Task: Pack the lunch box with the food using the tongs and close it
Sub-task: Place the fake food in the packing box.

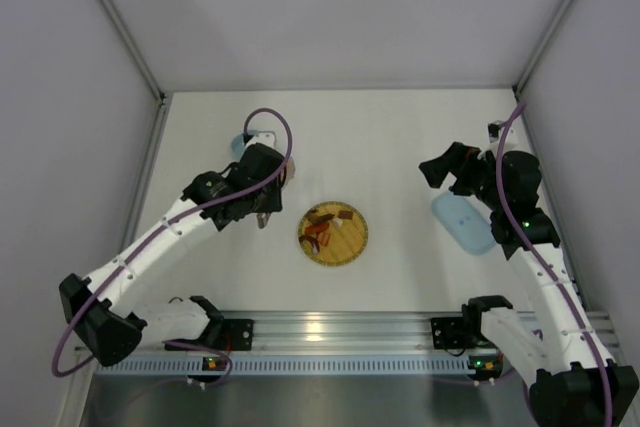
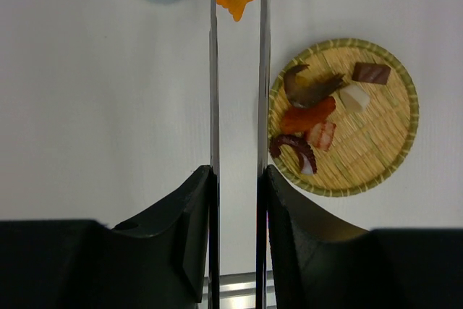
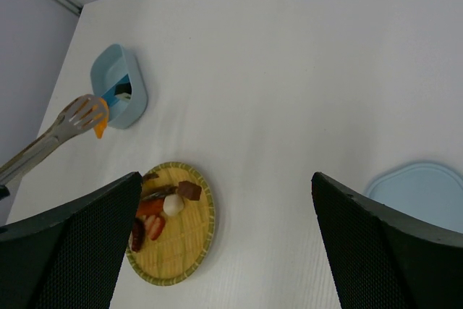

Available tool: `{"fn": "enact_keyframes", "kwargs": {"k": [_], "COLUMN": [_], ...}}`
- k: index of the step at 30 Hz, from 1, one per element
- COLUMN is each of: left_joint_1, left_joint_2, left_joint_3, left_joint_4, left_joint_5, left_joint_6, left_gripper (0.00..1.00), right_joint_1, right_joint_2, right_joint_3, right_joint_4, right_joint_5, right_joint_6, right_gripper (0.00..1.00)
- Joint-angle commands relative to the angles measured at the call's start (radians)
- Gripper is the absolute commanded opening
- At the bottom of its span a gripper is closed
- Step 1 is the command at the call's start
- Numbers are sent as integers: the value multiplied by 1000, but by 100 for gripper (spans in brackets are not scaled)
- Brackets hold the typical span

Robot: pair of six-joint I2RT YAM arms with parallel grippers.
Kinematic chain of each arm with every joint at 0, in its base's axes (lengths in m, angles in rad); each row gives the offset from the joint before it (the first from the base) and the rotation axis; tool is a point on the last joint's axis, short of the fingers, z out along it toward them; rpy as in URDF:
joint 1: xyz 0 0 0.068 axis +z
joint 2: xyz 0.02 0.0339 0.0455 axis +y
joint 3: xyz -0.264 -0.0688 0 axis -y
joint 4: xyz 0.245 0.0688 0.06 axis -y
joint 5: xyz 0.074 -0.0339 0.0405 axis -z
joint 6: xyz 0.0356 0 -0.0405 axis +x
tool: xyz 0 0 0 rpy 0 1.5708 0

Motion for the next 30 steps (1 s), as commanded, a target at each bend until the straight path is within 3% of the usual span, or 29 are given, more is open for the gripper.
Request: {"fn": "enact_keyframes", "kwargs": {"k": [1, 14, 30], "left_joint_1": [68, 286, 306], "left_joint_2": [-3, 72, 134], "left_joint_3": [30, 7, -39], "left_joint_4": [71, 150, 214], "left_joint_5": [-22, 33, 61], "left_joint_6": [39, 92, 101], "left_gripper": [31, 31, 31], "right_joint_1": [-15, -16, -17], "right_joint_2": [-6, -3, 0], "right_joint_3": [11, -1, -9], "right_joint_4": [39, 55, 55], "right_joint_5": [-16, -28, -33], "right_joint_6": [-4, -2, -8], "right_gripper": [99, 99, 100]}}
